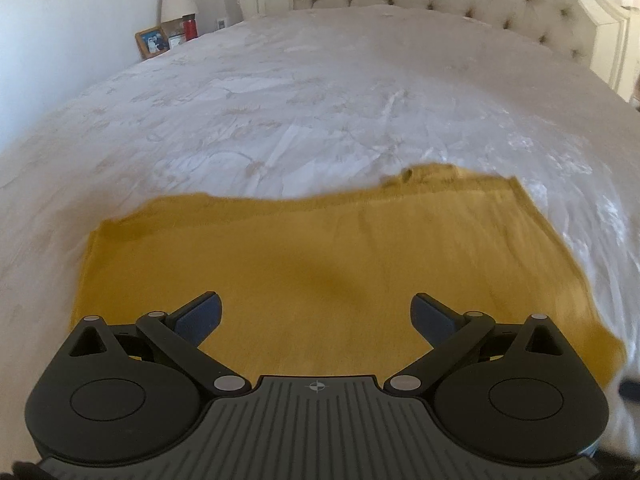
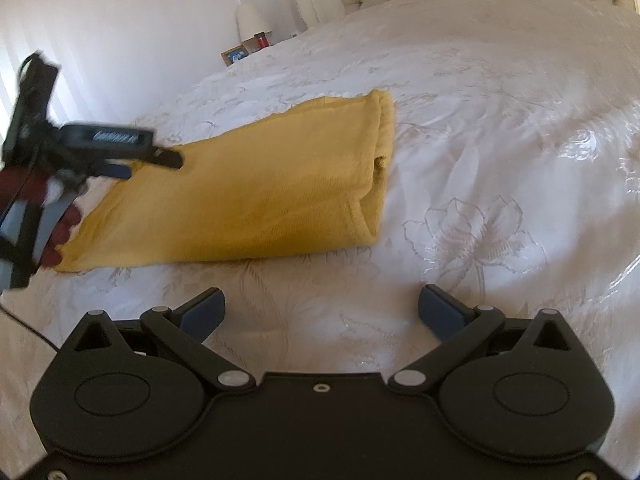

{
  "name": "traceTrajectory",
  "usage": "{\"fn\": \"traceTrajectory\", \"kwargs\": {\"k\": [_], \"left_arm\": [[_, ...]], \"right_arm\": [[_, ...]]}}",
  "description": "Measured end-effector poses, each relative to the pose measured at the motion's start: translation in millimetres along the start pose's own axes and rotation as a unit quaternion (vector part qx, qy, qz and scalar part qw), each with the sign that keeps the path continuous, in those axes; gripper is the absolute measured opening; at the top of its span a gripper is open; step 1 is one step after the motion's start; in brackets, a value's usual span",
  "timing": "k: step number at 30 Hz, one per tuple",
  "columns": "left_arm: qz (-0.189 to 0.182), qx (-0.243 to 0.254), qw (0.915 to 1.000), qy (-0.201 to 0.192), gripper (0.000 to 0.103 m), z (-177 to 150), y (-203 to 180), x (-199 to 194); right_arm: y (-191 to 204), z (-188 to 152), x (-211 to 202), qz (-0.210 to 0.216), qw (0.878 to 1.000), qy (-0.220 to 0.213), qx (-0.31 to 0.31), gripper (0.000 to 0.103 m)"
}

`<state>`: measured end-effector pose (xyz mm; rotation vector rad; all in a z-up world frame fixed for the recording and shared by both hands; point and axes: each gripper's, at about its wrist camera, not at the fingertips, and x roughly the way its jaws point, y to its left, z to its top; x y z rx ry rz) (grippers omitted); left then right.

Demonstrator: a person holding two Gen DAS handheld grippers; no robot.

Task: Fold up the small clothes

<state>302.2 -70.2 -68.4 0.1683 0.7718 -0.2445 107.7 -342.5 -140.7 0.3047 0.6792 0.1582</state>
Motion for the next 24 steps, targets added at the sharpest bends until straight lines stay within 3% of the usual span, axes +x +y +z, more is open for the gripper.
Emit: {"fn": "traceTrajectory", "kwargs": {"k": [7,11,24], "left_arm": [[0.031,-0.001,0.9994,0.013,0.103,17,-8,30],[0.047,-0.016,0.9976,0.049,0.103,15,-7,53],[0.036,-0.033,0.9960,0.075,0.103,14,0,64]], "right_arm": [[0,1,0,0.000,1.000,0.003,-0.001,0.103],[1,2,1,-0.001,1.000,0.005,-0.002,0.103],[5,0,3,-0.011,1.000,0.009,-0.016,0.103]]}}
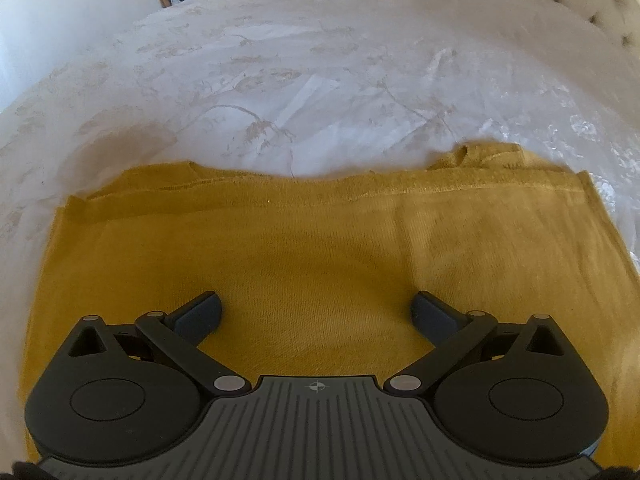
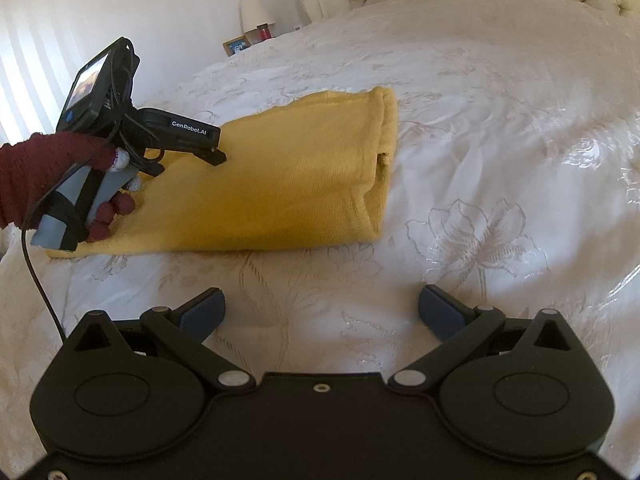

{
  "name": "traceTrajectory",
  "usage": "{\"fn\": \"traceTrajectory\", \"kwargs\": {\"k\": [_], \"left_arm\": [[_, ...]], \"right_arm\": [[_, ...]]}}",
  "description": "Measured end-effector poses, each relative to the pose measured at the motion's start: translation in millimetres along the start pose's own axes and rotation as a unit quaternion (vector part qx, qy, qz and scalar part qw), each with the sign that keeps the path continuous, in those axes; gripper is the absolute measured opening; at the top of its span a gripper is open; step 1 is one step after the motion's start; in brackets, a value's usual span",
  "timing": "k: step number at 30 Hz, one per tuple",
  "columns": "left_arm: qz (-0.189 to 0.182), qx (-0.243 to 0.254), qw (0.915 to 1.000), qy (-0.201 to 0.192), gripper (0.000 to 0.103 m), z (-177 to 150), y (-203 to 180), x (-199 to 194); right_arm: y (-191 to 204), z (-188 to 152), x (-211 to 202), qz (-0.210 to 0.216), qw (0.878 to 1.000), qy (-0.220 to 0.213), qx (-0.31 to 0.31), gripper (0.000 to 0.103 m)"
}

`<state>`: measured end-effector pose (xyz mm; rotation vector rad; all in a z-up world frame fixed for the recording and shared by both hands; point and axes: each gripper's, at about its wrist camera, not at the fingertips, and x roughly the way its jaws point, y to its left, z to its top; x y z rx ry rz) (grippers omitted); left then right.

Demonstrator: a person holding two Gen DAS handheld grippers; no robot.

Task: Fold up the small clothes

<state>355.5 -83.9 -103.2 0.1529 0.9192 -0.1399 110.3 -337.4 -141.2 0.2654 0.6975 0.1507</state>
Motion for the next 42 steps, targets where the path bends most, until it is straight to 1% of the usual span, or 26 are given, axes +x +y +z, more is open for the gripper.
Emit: {"fn": "traceTrajectory", "kwargs": {"k": [3,7,10,13,17,22,26,33,42], "left_arm": [[-0.004,-0.003,0.9999,0.014,0.102,3,1,-2],[0.003,-0.020,0.9997,0.012,0.102,-6,0,-15],[0.009,-0.006,0.9999,0.006,0.102,-21,-4,-27],[0.000,-0.007,1.0000,-0.003,0.102,-41,-5,-41],[-0.015,0.009,0.9999,0.000,0.102,-67,-5,-56],[-0.020,0.028,0.9992,-0.021,0.102,-94,-3,-67],[-0.020,0.025,0.9989,-0.036,0.103,-98,-5,-64],[-0.001,0.022,0.9976,-0.066,0.103,-109,-13,-66],[-0.008,0.019,0.9969,-0.076,0.103,-114,-10,-67]], "right_arm": [[-1,0,1,0.002,1.000,0.000,-0.001,0.103],[-1,0,1,0.002,1.000,0.000,-0.002,0.103],[-1,0,1,0.001,1.000,0.001,-0.006,0.103],[0,-1,0,0.001,1.000,0.000,-0.007,0.103],[-3,-3,-1,0.007,1.000,-0.006,0.001,0.103],[-4,-3,0,0.013,1.000,-0.013,0.008,0.103],[-4,-3,1,0.011,1.000,-0.015,0.005,0.103],[-5,-3,0,0.011,1.000,-0.015,0.004,0.103],[-7,-6,-3,0.018,0.999,-0.026,0.014,0.103]]}}
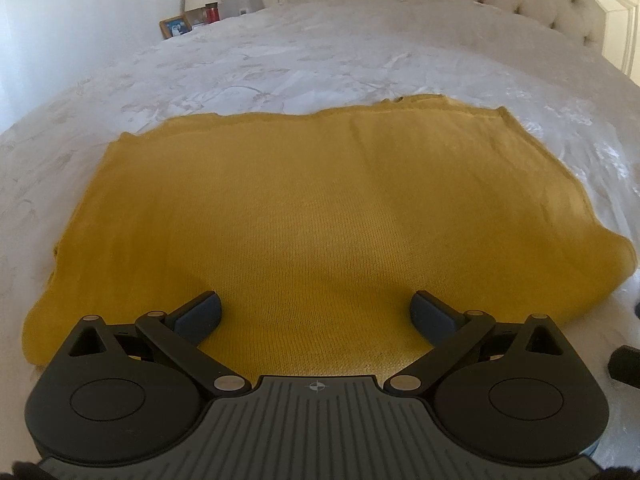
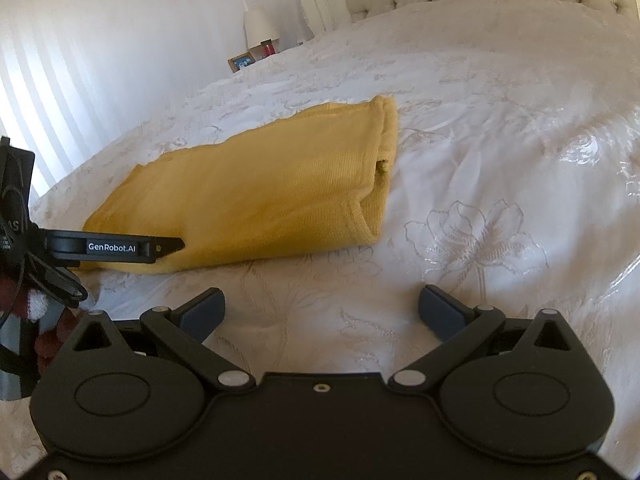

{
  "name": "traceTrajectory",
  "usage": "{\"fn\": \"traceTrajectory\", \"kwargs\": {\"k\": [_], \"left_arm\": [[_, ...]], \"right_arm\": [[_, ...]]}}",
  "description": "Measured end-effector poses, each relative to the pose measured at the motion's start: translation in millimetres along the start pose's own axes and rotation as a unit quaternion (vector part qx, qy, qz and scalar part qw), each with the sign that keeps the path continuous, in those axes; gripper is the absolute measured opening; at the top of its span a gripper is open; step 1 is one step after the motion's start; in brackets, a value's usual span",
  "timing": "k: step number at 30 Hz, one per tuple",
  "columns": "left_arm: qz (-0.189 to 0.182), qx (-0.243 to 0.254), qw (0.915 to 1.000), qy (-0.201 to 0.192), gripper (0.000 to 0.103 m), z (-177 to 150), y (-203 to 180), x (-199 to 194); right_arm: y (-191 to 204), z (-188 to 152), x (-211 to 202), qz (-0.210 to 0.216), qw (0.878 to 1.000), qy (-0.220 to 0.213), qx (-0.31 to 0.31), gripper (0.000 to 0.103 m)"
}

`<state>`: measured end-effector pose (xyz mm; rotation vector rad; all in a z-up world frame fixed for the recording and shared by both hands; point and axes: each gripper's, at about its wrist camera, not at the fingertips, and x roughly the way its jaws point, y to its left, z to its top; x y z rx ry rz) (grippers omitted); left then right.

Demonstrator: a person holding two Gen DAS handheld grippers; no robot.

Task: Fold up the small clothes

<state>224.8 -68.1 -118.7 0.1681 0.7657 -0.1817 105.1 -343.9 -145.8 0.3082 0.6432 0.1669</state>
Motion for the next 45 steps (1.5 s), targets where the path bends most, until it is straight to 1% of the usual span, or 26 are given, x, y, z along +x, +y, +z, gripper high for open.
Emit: {"fn": "traceTrajectory", "kwargs": {"k": [4,10,19,24,30,34,37,39,42,45], "left_arm": [[0.003,0.003,1.0000,-0.002,0.103,-1,-2,-2],[0.001,0.000,0.9999,0.012,0.102,1,2,-11],[-0.003,0.006,1.0000,-0.001,0.102,-15,10,-35],[-0.003,-0.001,1.0000,-0.002,0.102,-30,22,-46],[0.003,-0.016,0.9999,-0.003,0.101,-42,48,-55],[0.011,-0.011,0.9995,-0.027,0.101,-38,64,-65],[0.018,-0.005,0.9984,-0.054,0.101,-29,76,-72],[0.023,-0.004,0.9976,-0.065,0.101,-23,83,-73],[0.022,-0.015,0.9973,-0.069,0.101,-14,99,-69],[0.014,-0.037,0.9973,-0.062,0.101,-7,116,-62]], "right_arm": [[-3,1,0,0.008,1.000,-0.003,0.009,0.103],[-7,2,-1,0.017,1.000,-0.005,0.017,0.103],[-9,0,-4,0.025,0.999,-0.012,0.025,0.103],[-12,0,-5,0.034,0.999,-0.016,0.035,0.103],[-17,3,-8,0.045,0.998,-0.012,0.050,0.103],[-26,8,-6,0.058,0.995,-0.008,0.084,0.103],[-33,16,0,0.066,0.992,-0.003,0.112,0.103],[-37,23,6,0.070,0.990,0.003,0.126,0.103],[-42,38,19,0.081,0.987,0.015,0.141,0.103],[-45,54,39,0.094,0.984,0.029,0.151,0.103]]}}
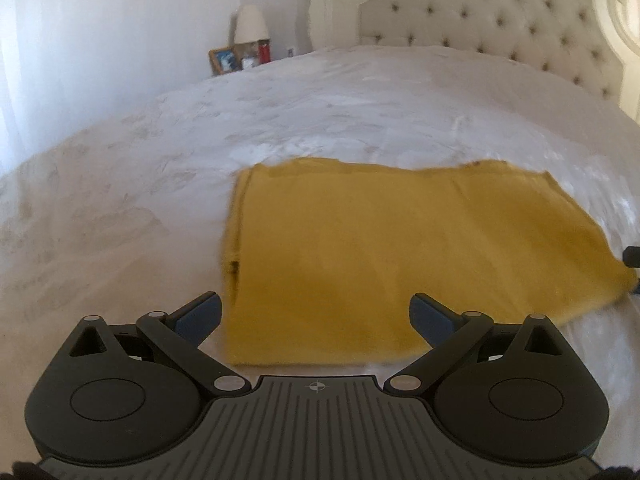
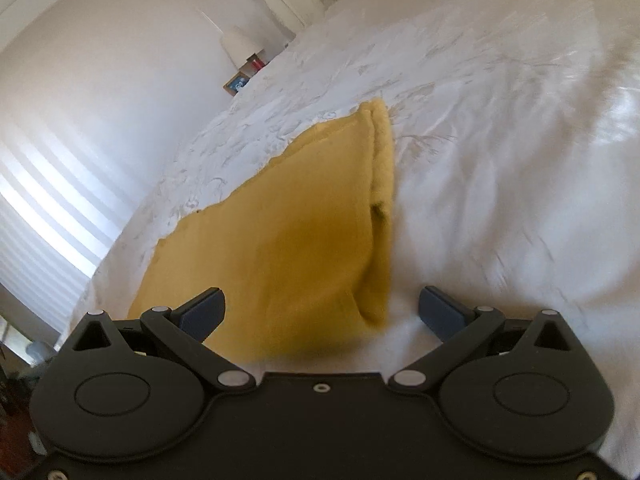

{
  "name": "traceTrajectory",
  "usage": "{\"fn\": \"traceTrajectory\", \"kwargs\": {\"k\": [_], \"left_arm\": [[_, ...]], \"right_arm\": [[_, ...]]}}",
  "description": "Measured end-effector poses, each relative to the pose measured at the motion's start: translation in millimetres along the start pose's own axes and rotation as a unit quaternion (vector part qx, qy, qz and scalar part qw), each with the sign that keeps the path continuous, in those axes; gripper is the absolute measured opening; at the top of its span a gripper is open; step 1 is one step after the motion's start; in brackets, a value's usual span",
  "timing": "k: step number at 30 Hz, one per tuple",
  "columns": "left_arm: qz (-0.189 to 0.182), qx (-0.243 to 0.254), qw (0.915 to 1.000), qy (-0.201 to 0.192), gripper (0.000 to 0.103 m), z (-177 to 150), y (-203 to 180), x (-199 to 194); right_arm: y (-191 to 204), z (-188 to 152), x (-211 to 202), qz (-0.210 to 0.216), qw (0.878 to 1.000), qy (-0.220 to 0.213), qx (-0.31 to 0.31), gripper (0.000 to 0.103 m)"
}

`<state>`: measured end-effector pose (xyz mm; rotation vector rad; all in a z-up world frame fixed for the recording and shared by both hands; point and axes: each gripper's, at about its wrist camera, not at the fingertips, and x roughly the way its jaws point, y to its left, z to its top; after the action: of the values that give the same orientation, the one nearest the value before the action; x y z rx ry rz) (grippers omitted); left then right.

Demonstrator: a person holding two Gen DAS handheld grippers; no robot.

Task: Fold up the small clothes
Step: 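Grasp the sweater side with the right tool, fold it over, open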

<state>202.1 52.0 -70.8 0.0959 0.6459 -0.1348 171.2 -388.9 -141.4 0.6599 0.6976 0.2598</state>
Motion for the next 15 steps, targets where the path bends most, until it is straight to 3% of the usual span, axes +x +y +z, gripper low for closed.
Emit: {"fn": "traceTrajectory", "kwargs": {"k": [10,11,15], "left_arm": [[-0.005,-0.027,0.9996,0.009,0.101,7,52,29],[-0.005,-0.031,0.9995,0.010,0.101,6,56,32],[-0.017,-0.051,0.9985,0.014,0.101,5,67,40]], "right_arm": [[4,42,55,0.006,1.000,0.025,0.006,0.099],[5,45,58,0.001,1.000,0.029,0.004,0.095],[14,52,66,-0.032,0.998,0.049,-0.012,0.047]]}}
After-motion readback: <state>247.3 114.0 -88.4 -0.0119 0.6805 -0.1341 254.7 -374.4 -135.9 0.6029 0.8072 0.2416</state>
